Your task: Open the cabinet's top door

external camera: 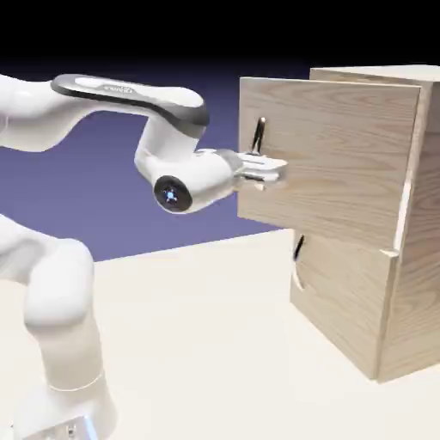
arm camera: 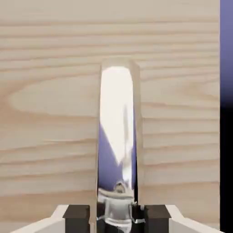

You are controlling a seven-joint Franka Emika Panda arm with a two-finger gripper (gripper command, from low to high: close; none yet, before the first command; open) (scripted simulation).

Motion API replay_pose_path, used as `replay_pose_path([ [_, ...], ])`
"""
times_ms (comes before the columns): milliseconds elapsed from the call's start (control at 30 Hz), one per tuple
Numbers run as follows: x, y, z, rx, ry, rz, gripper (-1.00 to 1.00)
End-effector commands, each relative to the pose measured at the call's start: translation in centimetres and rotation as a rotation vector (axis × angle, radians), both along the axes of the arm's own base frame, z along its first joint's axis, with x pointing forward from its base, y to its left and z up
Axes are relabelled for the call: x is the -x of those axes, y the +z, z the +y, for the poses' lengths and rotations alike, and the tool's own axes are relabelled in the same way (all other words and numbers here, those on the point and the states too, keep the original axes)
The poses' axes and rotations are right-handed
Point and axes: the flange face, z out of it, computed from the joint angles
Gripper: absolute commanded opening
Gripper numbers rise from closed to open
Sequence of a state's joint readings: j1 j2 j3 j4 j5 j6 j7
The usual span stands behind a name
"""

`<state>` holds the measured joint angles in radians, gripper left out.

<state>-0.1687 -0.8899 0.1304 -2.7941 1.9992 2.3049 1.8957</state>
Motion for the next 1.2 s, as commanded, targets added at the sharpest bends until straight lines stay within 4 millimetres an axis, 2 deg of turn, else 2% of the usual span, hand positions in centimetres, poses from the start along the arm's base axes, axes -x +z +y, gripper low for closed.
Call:
replay_pose_path([
  [0, 0.3, 0.0, -0.6, 0.0, 0.022, 0.0, -1.0],
  [267, 2.3, 0.0, -6.2, 0.0, 0.198, 0.0, -1.0],
  [567, 3.5, 0.0, -13.9, 0.0, 0.433, 0.0, -1.0],
  [900, 2.6, 0.0, -22.4, 0.0, 0.689, 0.0, -1.0],
  [1167, 1.1, 0.0, -27.4, 0.001, 0.843, 0.0, -1.0],
])
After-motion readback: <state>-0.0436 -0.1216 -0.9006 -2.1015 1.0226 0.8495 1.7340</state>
